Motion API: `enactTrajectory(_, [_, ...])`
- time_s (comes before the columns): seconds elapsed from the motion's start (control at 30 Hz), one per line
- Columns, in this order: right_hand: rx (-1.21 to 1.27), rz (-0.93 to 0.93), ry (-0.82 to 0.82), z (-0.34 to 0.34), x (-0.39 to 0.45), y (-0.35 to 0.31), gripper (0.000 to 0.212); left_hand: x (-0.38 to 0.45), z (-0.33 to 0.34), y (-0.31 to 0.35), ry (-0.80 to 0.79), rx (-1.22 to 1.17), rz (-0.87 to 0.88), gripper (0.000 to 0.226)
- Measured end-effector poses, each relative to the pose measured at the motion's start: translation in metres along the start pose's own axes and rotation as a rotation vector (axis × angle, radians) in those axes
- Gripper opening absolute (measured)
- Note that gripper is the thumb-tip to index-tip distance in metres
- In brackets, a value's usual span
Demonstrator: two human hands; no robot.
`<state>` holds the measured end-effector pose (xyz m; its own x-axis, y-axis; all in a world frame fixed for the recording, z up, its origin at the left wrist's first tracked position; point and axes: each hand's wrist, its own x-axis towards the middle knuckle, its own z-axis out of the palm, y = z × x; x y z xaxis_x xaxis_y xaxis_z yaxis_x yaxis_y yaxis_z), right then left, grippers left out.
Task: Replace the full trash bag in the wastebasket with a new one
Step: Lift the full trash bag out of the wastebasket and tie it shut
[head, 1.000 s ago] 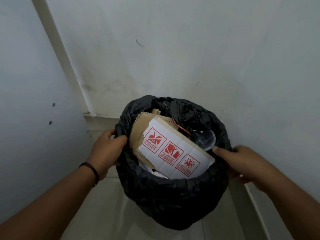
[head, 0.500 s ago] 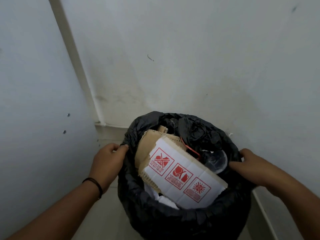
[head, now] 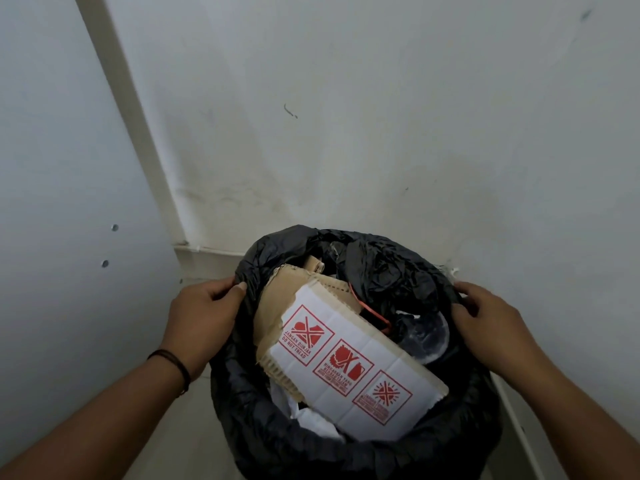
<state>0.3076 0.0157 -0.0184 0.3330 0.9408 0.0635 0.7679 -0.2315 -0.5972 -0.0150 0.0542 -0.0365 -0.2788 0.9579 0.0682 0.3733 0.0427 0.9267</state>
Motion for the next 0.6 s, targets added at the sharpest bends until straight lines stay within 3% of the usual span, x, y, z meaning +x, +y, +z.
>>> enactTrajectory(0.07, [0.015,0.072,-0.054,-0.005,0.004,0.003,0.046,0.002,-0.002,-0.002,0.03,0.054,0.021,0.015])
enactTrajectory(0.2, [0.021,0.157,-0.115,-0.013,0.01,0.008,0.049,0.009,-0.004,-0.005,0.043,0.089,-0.035,0.044])
enactTrajectory(0.3, [-0.058,0.092,0.002,-0.01,0.011,0.008,0.038,0.01,0.001,-0.003,-0.041,0.028,-0.1,0.029])
enactTrajectory(0.4, [-0.097,0.006,0.001,0.0,0.01,0.009,0.03,0.006,0.006,0.002,-0.104,-0.018,-0.089,0.021])
enactTrajectory(0.6, [-0.081,-0.115,0.161,0.006,0.009,0.01,0.023,0.003,0.004,0.008,0.039,0.121,0.084,0.017])
